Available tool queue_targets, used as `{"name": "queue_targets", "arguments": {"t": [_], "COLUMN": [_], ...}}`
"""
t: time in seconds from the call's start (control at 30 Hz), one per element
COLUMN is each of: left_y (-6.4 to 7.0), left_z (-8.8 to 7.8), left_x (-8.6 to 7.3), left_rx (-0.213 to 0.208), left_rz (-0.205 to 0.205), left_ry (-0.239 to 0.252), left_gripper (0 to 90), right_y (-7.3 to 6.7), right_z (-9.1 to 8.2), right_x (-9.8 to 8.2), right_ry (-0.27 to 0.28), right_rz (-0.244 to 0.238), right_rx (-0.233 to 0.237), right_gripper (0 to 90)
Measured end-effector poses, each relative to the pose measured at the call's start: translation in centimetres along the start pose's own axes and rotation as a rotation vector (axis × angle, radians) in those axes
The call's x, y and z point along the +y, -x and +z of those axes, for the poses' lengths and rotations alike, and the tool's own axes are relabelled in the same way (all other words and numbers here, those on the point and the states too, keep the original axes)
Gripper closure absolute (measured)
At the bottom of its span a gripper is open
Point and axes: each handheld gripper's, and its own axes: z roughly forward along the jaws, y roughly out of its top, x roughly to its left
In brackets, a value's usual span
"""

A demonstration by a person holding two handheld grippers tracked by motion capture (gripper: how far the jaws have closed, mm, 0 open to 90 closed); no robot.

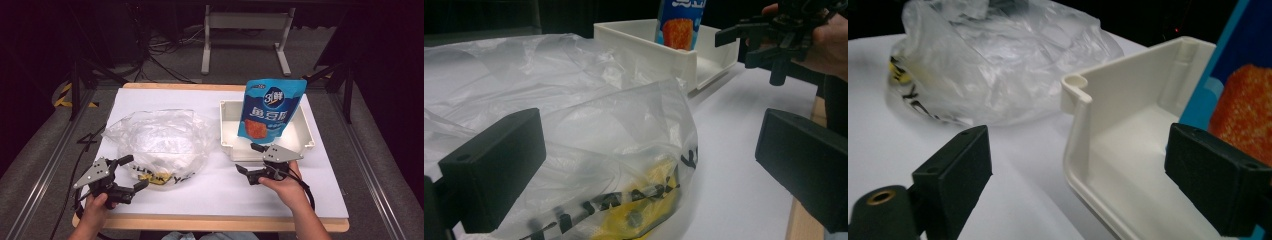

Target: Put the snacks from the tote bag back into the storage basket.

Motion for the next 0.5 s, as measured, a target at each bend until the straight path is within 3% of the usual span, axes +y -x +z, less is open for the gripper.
{"name": "queue_targets", "arguments": {"t": [0.1, 0.37, 0.5], "left_y": [0.11, -0.09, -0.09], "left_z": [0.37, 0.5, 0.44], "left_x": [-0.15, -0.26, -0.29], "left_rx": [-0.015, -0.051, -0.041], "left_rz": [0.014, -0.008, -0.005], "left_ry": [-0.021, -0.053, -0.059], "left_gripper": [0.4, 0.3, 0.4], "right_y": [0.27, 0.51, 0.57], "right_z": [0.32, 0.51, 0.46], "right_x": [-0.57, -0.91, -0.83], "right_ry": [-0.019, -0.039, -0.034], "right_rz": [0.031, 0.034, 0.039], "right_rx": [0.009, -0.004, -0.005], "right_gripper": [12.8, 12.9, 13.0]}}
